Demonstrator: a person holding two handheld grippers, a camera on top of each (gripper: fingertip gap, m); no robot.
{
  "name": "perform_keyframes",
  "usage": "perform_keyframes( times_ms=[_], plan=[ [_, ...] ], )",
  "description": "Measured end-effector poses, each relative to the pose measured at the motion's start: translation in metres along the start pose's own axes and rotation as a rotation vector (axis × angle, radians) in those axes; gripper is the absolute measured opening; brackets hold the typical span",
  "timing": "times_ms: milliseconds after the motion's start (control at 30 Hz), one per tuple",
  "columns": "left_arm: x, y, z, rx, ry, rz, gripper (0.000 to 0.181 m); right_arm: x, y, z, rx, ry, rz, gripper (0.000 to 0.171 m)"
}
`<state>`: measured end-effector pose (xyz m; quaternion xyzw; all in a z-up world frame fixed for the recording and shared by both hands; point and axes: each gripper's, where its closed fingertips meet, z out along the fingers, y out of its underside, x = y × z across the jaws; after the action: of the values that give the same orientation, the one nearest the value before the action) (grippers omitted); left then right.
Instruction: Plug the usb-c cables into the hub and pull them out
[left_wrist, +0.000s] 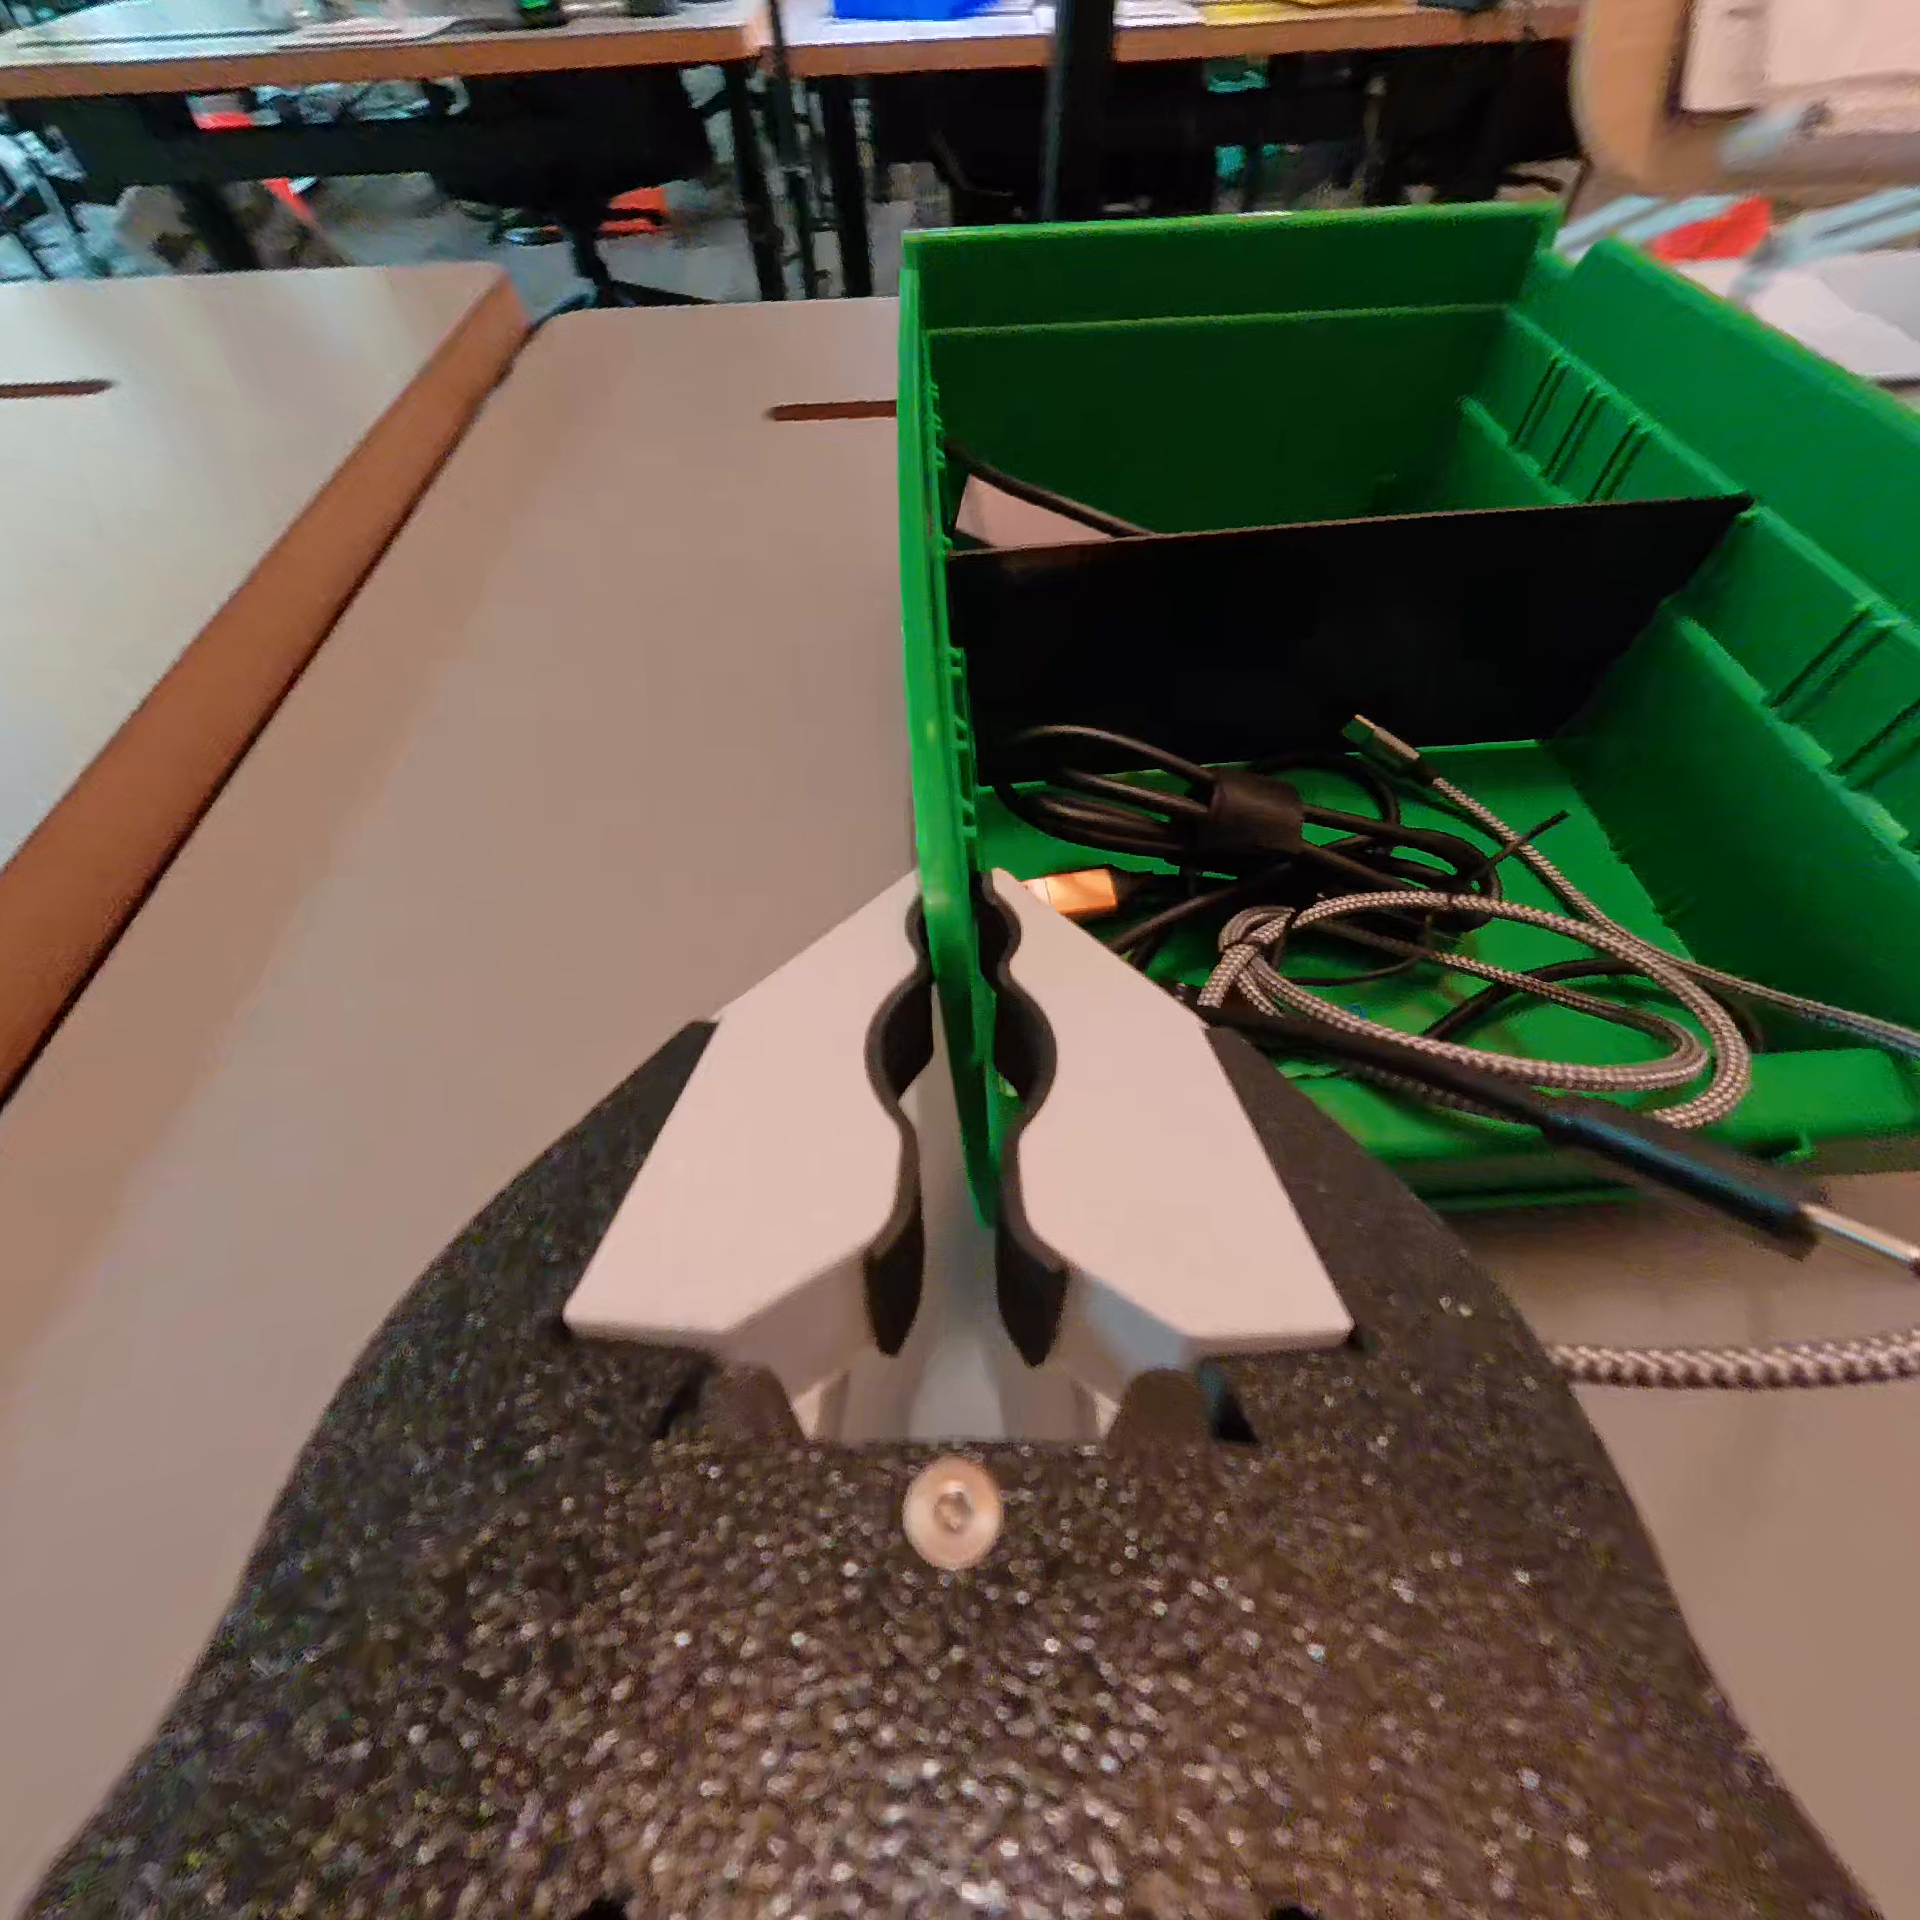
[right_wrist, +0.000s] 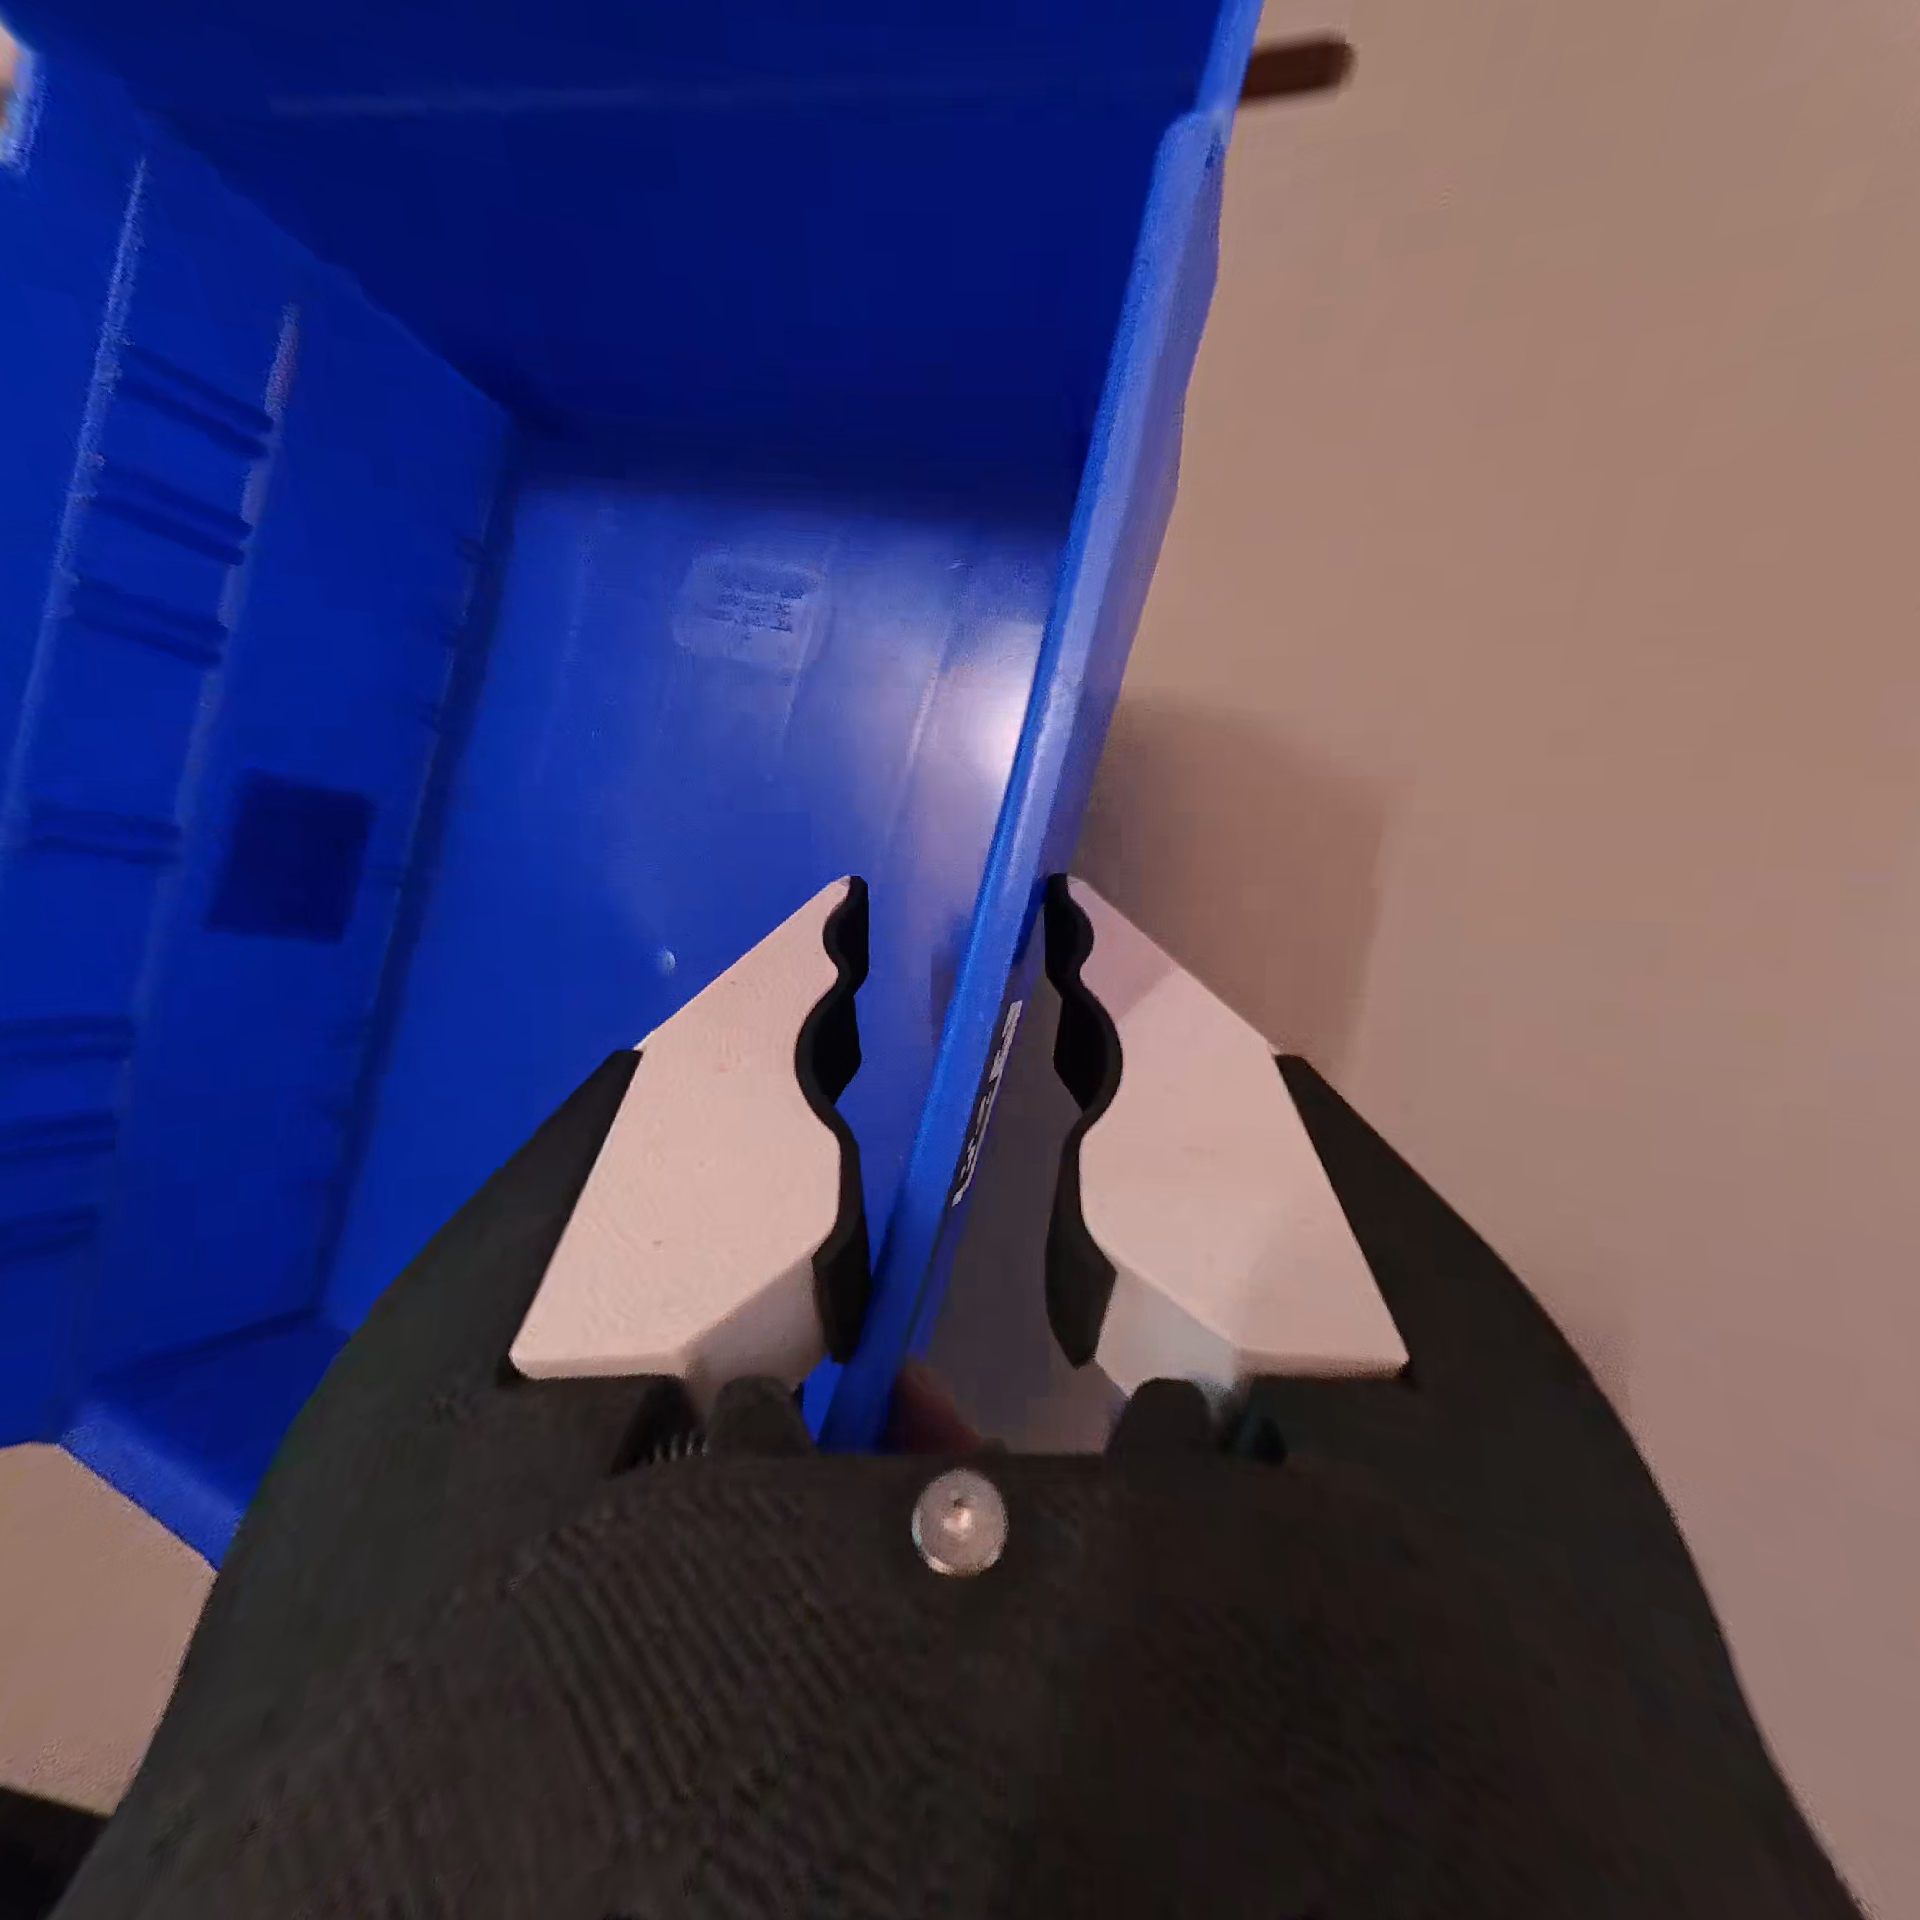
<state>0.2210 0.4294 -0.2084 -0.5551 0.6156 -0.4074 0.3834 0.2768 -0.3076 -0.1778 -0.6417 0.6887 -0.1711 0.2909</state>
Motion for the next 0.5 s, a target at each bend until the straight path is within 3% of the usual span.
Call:
perform_keyframes(
  times_ms=[167, 500],
  plan=[
    [-0.037, 0.002, -0.004, 0.039, -0.07, -0.064, 0.001, 0.029, 0.016, 0.028, -0.023, -0.018, 0.069, 0.035],
    [-0.043, 0.001, -0.001, 0.042, -0.076, -0.055, 0.001, 0.021, -0.017, 0.089, -0.049, -0.017, -0.107, 0.032]
  ],
)
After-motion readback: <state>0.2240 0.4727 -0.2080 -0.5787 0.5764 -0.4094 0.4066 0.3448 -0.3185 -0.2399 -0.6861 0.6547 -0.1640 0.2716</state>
